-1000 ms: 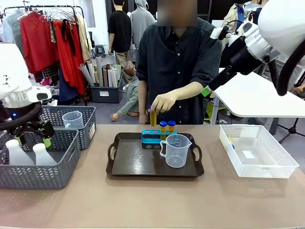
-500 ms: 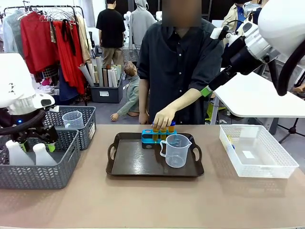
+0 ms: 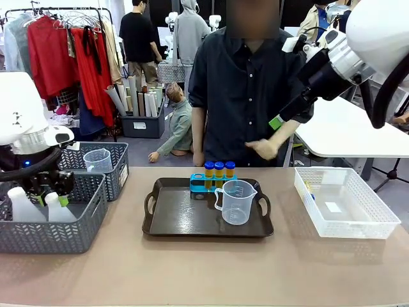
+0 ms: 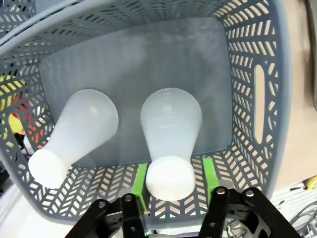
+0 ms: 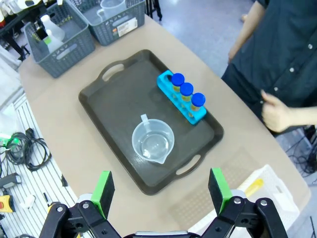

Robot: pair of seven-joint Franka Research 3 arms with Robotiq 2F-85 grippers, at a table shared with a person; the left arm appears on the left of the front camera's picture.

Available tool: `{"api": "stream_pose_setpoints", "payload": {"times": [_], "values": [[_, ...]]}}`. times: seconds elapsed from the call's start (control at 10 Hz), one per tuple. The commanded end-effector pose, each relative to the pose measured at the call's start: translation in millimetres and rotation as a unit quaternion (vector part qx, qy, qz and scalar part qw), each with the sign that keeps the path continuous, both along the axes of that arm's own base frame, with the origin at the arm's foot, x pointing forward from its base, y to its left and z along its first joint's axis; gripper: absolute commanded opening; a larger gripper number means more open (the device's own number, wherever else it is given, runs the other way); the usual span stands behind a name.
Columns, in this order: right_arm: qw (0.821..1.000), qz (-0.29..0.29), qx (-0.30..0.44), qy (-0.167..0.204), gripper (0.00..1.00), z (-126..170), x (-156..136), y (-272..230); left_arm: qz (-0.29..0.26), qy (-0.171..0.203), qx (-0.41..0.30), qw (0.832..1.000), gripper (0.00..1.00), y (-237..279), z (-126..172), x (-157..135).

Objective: Prepare the laboratory tools.
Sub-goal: Pick up one Small flask and place it on the Handle tray.

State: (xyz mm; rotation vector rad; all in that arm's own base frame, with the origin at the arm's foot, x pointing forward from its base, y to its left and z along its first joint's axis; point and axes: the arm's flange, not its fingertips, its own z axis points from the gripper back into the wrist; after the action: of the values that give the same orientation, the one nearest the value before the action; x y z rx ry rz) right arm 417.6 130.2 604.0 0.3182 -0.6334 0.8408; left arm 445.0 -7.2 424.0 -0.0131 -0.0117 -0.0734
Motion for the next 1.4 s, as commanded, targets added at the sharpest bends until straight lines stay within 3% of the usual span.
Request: {"api": "stream_pose_setpoints", "payload": {"times": [0.0,0.2,0.5,1.0,1.3], "values": [[1.000,0.003,0.006,0.000,1.00,0,0,0,0.008,-0.007,0.007,1.000,0.00,1,-5,-3],[1.000,0.003,0.006,0.000,1.00,0,0,0,0.008,-0.009,0.005,1.000,0.00,1,-5,-2],[1.000,0.003,0.006,0.000,1.00,0,0,0,-0.010,-0.032,0.009,0.999,0.00,0,33,0],[1.000,0.003,0.006,0.000,1.00,0,0,0,-0.064,-0.043,0.057,0.995,0.00,-27,186,25],[1.000,0.003,0.006,0.000,1.00,0,0,0,-0.136,-0.102,0.047,0.984,0.00,-72,281,30]]}}
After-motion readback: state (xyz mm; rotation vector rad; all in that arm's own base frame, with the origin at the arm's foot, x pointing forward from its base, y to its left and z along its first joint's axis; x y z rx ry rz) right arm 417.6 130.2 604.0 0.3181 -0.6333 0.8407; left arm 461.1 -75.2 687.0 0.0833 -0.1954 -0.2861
